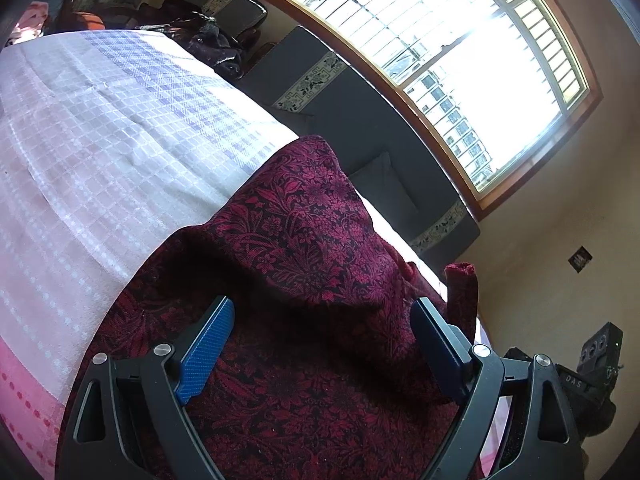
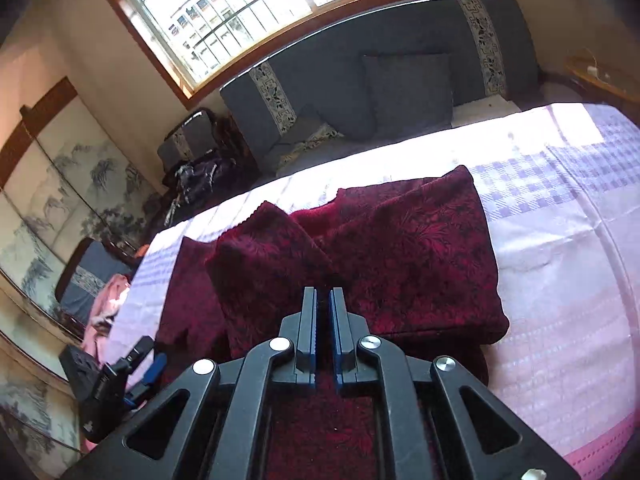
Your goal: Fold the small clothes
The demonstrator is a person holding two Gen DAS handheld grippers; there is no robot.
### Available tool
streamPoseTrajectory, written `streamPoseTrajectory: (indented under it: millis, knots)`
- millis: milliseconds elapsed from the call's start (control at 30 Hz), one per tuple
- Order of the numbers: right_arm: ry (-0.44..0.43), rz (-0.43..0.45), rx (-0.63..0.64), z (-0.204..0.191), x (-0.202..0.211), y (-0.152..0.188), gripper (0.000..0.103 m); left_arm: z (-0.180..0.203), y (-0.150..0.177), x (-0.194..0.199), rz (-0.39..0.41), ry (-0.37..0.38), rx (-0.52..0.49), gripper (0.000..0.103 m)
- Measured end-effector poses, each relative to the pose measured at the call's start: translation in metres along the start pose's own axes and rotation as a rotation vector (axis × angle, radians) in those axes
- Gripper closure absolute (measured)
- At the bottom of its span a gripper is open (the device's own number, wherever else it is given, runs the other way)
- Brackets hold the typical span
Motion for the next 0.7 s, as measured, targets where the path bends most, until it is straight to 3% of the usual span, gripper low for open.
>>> streamPoseTrajectory:
  millis: [33, 67, 133, 233, 333, 400, 433, 467, 500, 633, 700]
  knots:
    - [0.048, -0.001, 0.084, -0.023, -0.005, 0.01, 0.081, 0.0, -0.001, 0.0, 0.001, 0.001, 0.005, 0.014]
    - [0.075, 0.006, 0.157, -0.047, -0.009, 0.018, 0.061, -0.001, -0.001, 0.0, 0.004, 0.003, 0.008, 0.014]
    - [0.122, 0.038, 0.254, -0.085, -0.016, 0.028, 0.031, -0.001, -0.002, 0.0, 0.009, 0.003, 0.012, 0.013]
    - [0.321, 0.108, 0.397, -0.121, -0.029, 0.028, 0.029, -0.001, -0.002, -0.002, 0.005, -0.003, 0.006, 0.013]
    - [0.51, 0.144, 0.473, -0.132, -0.047, 0.016, 0.022, 0.0, -0.002, -0.004, 0.003, -0.001, 0.003, 0.012]
    - [0.56, 0.105, 0.486, -0.13, -0.067, 0.01, 0.026, 0.0, -0.002, -0.004, 0.003, 0.0, 0.004, 0.011]
    - [0.579, 0.091, 0.488, -0.126, -0.075, 0.009, 0.037, 0.0, -0.001, -0.004, 0.004, 0.002, 0.005, 0.011]
    - [0.599, 0.072, 0.47, -0.118, -0.079, 0.007, 0.076, 0.001, -0.001, -0.004, 0.004, 0.003, 0.005, 0.011]
    - [0.595, 0.051, 0.423, -0.103, -0.078, 0.005, 0.098, 0.001, -0.001, -0.004, 0.003, 0.003, 0.005, 0.011]
    - [0.469, 0.074, 0.152, -0.029, -0.035, -0.008, 0.099, 0.001, 0.0, -0.004, 0.002, -0.001, 0.004, 0.011]
    - [0.294, 0.06, -0.053, 0.016, -0.013, -0.006, 0.098, 0.001, 0.0, -0.005, 0.002, -0.001, 0.005, 0.011]
Point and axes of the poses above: each gripper's, at about its wrist camera, not at the fingertips, and x roughly against the way its jaws point, z to its right, y to its underside, the point moved 7 cm from there along -x, roughly the way its jaws point, and after that the axes turned 7 degrees about -z, right-handed, at the moved point
